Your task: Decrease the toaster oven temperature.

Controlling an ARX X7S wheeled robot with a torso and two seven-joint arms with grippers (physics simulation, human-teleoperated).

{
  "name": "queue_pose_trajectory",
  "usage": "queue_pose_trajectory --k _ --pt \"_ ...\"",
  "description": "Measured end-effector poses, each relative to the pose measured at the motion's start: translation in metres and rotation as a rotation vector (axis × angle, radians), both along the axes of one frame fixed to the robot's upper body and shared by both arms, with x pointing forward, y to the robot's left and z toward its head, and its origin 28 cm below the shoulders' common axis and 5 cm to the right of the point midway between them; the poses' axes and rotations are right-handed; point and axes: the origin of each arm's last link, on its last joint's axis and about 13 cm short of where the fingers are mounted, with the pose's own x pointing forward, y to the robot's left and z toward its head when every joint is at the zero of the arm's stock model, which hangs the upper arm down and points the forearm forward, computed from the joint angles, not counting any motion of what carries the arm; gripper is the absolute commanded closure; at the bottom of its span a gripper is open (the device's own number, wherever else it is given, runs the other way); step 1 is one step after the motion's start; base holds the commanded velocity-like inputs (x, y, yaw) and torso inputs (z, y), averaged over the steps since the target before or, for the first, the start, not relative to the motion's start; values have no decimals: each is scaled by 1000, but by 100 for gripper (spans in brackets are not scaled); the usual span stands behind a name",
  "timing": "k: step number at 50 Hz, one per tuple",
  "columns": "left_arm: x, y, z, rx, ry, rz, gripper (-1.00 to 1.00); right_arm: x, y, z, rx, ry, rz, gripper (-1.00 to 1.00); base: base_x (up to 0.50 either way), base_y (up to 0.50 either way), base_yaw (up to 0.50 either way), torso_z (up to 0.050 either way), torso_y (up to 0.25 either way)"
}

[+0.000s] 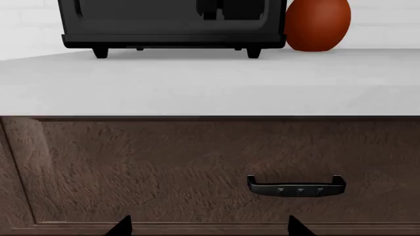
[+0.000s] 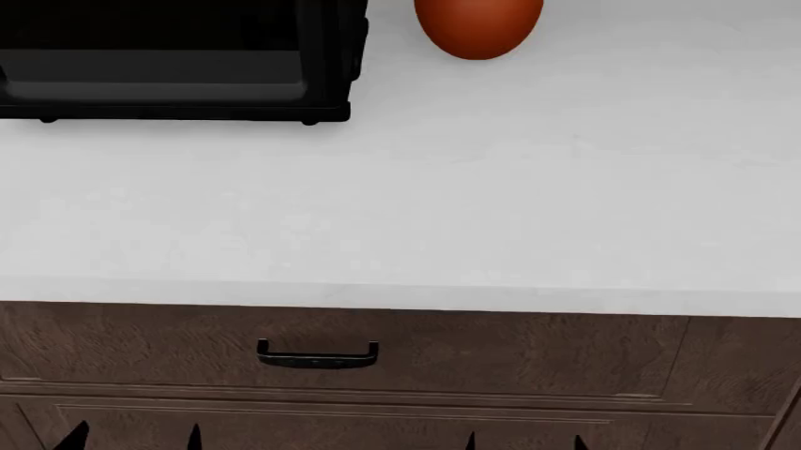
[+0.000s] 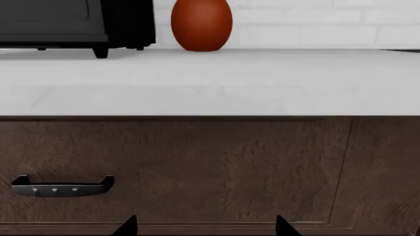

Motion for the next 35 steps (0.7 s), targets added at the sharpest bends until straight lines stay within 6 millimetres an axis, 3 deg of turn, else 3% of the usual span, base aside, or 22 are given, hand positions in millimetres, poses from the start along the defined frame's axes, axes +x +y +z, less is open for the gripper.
queue_pose_trajectory --k 20,26,35 --pt "0 0 5 1 -12 6 -100 0 0 4 -4 -7 -5 -100 0 0 0 0 0" --pt "3 4 32 -6 -55 17 -100 3 0 29 -32 -51 -11 -100 0 0 0 0 0" --pt "5 11 100 18 -137 44 -100 5 3 96 -73 -175 9 -100 0 0 0 0 0"
